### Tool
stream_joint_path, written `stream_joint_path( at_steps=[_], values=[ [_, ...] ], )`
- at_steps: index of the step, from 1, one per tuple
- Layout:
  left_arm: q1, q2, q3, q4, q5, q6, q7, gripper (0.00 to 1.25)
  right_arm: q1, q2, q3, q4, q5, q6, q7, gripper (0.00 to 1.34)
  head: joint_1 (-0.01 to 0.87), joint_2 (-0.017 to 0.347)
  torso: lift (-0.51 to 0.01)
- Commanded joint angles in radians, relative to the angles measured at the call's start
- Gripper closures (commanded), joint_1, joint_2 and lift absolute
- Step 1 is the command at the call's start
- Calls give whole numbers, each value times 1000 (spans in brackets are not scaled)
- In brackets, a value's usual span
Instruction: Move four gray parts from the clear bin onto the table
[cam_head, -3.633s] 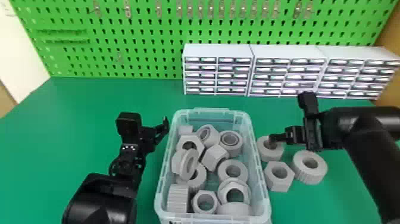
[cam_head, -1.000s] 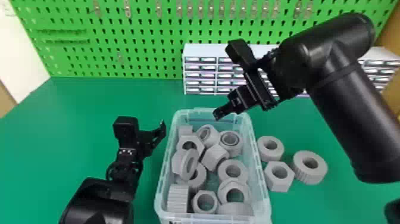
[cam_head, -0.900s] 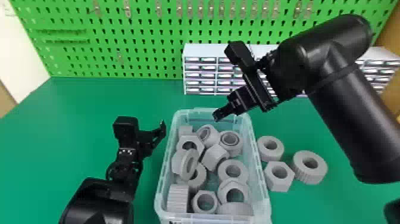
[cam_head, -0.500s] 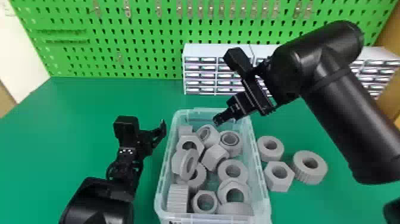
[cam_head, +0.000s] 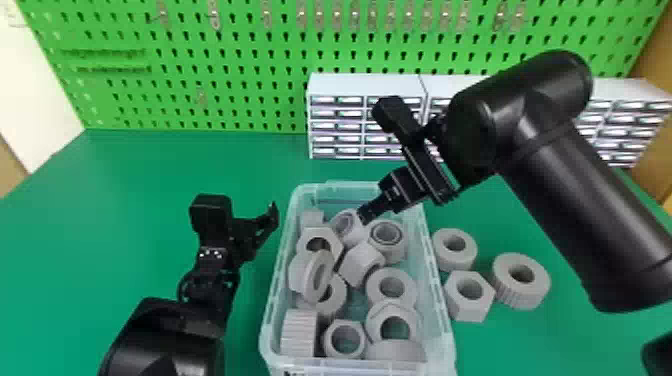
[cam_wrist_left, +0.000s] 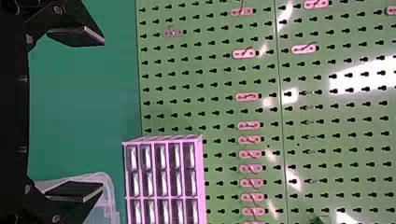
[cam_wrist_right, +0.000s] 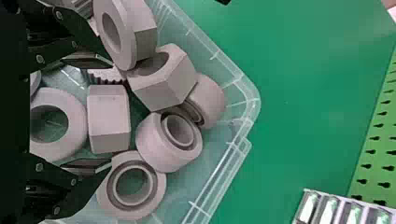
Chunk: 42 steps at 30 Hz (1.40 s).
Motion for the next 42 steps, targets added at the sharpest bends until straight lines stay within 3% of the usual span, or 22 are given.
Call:
stream_joint_path(
  at_steps=[1, 15, 22, 42],
  values=[
    [1, 0, 1, 0, 0, 0, 0, 180, 1, 1, 11, 18, -10, -5, 0, 509, 693, 72, -52],
    [1, 0, 4, 0, -1, 0, 0, 180, 3, 3, 60, 58, -36, -10, 0, 509, 693, 72, -52],
    [3, 2, 7, 0, -6, 0, 0, 180, 15, -17, 97, 60, -67, 12, 0, 509, 693, 72, -52],
    [-3, 3, 2, -2, -6, 0, 0, 180, 34, -23, 143, 106, -67, 6, 0, 509, 693, 72, -52]
  ],
)
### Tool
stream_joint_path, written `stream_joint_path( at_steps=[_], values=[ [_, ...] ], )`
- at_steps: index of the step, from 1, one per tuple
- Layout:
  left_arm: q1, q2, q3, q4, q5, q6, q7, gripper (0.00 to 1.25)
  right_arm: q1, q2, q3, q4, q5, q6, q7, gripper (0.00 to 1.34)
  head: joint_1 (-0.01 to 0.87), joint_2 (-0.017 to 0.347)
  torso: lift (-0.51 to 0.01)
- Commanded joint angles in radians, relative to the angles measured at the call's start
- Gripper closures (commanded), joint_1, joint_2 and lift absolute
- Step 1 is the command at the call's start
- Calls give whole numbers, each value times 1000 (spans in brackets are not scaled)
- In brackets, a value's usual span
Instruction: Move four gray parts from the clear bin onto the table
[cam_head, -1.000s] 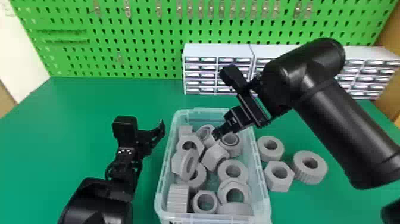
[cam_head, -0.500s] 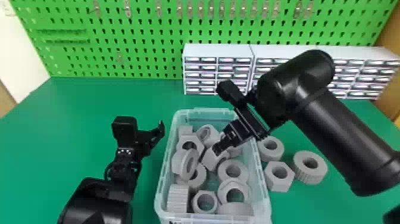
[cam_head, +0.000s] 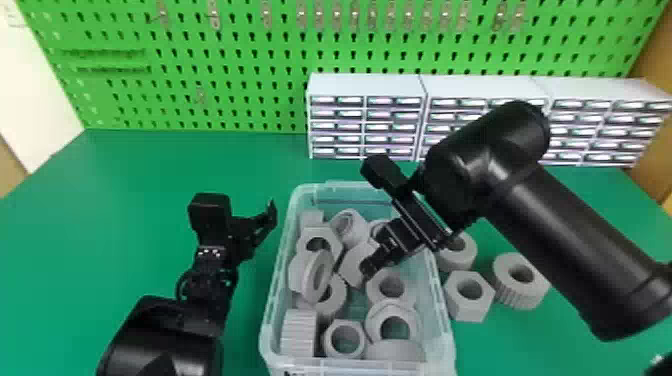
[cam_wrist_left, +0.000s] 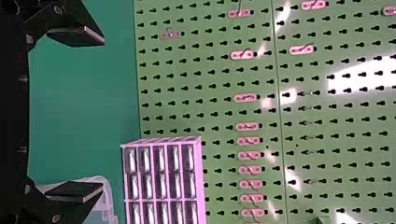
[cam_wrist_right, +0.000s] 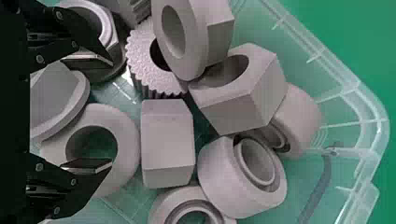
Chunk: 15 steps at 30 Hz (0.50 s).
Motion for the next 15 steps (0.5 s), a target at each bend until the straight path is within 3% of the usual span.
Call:
stream_joint_path(
  at_steps=[1, 15],
  values=[
    [0, 0, -1, 0, 0, 0, 0, 180, 3, -1, 0, 23, 7, -7, 0, 509, 693, 72, -52],
    [-11, 0, -8, 0, -1, 0, 2, 180, 1, 9, 16, 106, 22, -73, 0, 506, 693, 72, -52]
  ],
)
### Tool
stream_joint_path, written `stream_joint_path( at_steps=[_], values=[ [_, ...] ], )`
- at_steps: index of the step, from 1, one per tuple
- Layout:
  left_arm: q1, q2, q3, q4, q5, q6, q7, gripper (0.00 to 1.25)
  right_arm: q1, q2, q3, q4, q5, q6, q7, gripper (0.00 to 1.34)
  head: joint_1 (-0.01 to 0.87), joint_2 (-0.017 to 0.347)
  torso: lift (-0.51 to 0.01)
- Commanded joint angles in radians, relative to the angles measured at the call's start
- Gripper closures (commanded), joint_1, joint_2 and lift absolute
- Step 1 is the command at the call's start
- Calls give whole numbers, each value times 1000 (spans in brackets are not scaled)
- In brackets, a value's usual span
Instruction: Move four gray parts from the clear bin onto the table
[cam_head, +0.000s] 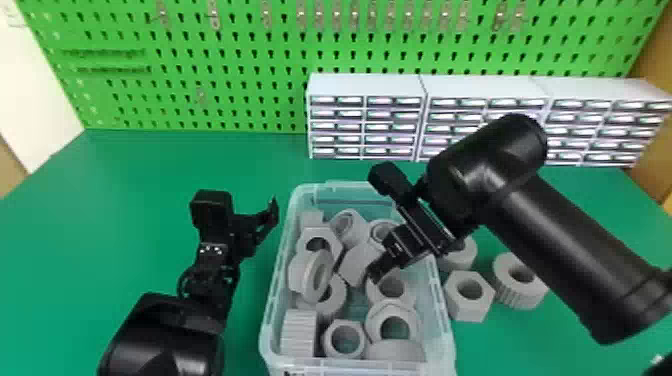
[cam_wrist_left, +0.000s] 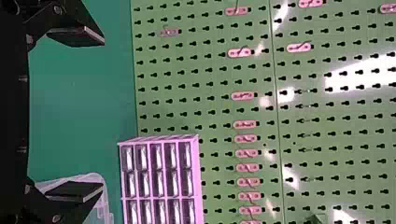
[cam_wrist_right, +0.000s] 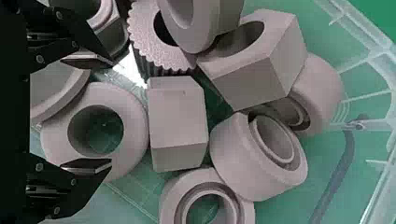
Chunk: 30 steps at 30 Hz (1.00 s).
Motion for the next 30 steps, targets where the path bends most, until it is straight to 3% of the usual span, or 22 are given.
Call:
stream_joint_path(
  at_steps=[1, 14, 30],
  values=[
    [-2, 0, -2, 0, 0, 0, 1, 180, -2, 3, 11, 29, -6, -25, 0, 501, 693, 72, -52],
    [-8, 0, -5, 3, -3, 0, 1, 180, -10, 9, 52, 74, -60, -94, 0, 407, 693, 72, -52],
    [-14, 0, -6, 6, -1, 0, 1, 180, -10, 17, 103, 121, -103, -140, 0, 404, 693, 72, -52]
  ],
)
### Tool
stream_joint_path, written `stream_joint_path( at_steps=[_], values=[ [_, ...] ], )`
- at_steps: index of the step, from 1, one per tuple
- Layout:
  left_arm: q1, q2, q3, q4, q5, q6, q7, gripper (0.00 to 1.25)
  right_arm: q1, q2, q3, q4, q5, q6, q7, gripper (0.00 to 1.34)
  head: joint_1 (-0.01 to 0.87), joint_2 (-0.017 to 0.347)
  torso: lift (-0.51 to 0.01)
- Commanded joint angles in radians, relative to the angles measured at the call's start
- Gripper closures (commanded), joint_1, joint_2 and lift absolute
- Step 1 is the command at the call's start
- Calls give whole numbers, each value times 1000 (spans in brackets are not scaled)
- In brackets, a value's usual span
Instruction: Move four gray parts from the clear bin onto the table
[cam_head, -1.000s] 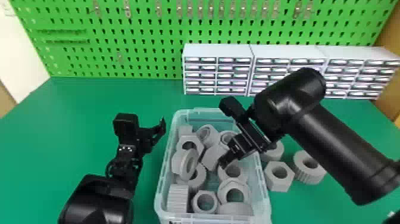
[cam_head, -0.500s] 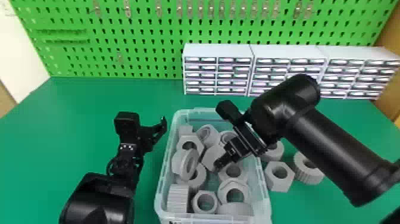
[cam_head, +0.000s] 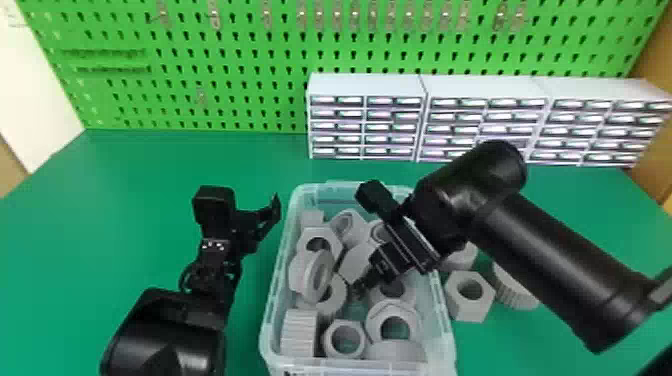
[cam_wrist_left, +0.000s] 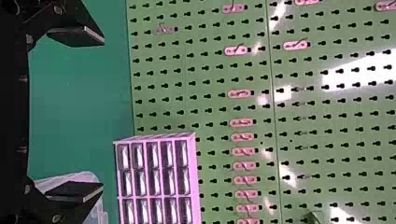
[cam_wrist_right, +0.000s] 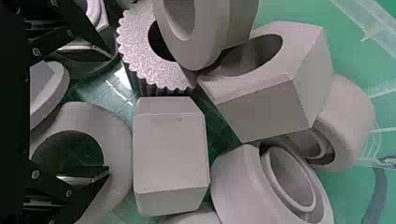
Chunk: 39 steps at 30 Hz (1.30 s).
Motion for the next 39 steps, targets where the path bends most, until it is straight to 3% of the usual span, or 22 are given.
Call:
stream_joint_path(
  at_steps=[1, 27, 34, 39],
  values=[
    [0, 0, 0, 1, 1, 0, 0, 180, 0, 2, 5, 5, 1, -3, 0, 404, 693, 72, -52],
    [-8, 0, 2, 1, 1, 0, 0, 180, 8, 5, 26, 68, -19, -39, 0, 427, 693, 72, -52],
    [-9, 0, 2, 1, 1, 0, 0, 180, 5, 5, 24, 68, -19, -28, 0, 647, 693, 72, -52],
    [-6, 0, 5, 1, 1, 0, 0, 180, 6, 5, 8, 68, -32, -23, 0, 1003, 693, 72, -52]
  ],
)
